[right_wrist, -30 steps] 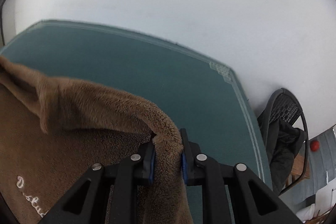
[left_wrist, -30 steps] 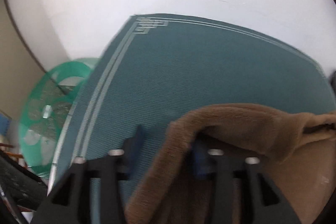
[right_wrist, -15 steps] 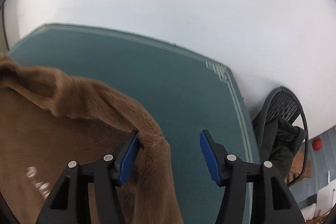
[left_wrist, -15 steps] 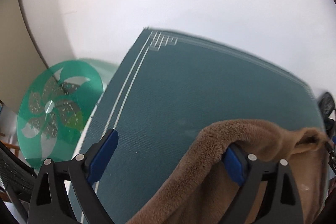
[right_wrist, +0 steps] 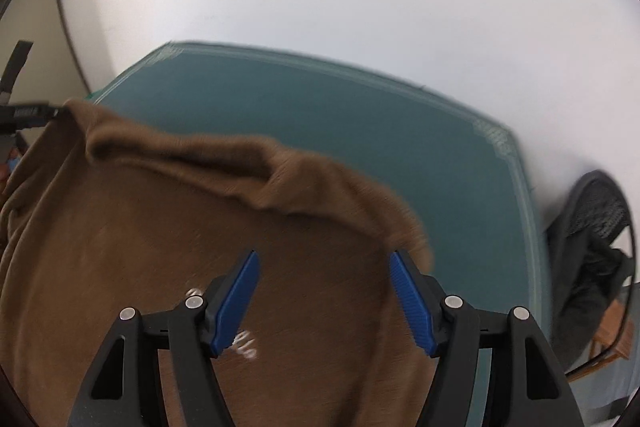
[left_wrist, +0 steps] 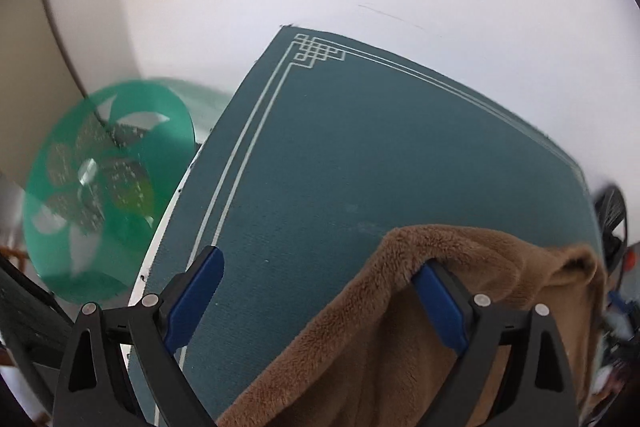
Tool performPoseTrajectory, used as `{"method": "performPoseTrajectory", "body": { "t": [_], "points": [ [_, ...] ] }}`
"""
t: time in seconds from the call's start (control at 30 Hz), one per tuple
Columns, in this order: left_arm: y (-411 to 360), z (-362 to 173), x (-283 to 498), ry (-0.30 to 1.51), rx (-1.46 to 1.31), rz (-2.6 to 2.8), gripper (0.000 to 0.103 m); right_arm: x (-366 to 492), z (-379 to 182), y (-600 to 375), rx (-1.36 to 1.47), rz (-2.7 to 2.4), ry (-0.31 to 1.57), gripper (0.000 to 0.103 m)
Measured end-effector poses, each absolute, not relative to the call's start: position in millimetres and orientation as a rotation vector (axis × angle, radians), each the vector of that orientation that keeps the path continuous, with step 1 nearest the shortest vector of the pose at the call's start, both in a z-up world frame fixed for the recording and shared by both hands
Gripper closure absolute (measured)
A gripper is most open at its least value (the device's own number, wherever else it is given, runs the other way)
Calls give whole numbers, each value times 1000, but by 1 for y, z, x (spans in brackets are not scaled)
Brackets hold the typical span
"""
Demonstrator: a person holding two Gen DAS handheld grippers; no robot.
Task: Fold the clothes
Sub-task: 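Open both grippers to release the fleece on the table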
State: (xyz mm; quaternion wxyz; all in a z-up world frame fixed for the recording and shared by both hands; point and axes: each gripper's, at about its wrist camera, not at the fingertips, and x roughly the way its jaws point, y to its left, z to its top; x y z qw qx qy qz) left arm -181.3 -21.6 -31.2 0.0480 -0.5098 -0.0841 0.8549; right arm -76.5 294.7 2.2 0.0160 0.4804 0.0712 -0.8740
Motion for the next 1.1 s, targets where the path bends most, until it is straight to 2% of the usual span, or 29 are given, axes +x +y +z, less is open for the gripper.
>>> {"method": "performPoseTrajectory", "body": {
  "t": [0.13, 0.33, 0.5, 0.7, 0.9, 1.1],
  "points": [
    [-26, -33, -187, -249, -1579, 2636, 7, -92, -16, 292, 1559, -2665, 242, 34],
    [-49, -53, -222, -772, -1609, 2208, 7, -120, -31, 286, 1591, -2584, 102, 34],
    [-40, -38, -229, -537, -1558, 2368, 7, -153, -42, 284, 1577, -2622, 25, 34],
    [-27, -26, -206, -266, -1377, 2588, 7, -191, -54, 311, 1551, -2683, -303, 34],
    [5, 2, -156, 11, -1148, 2457, 7, -192, -55, 318, 1504, -2723, -293, 34],
    [81, -14, -96, 618, -1127, 2231, 7, -163, -41, 315, 1483, -2757, -219, 34]
  ]
}}
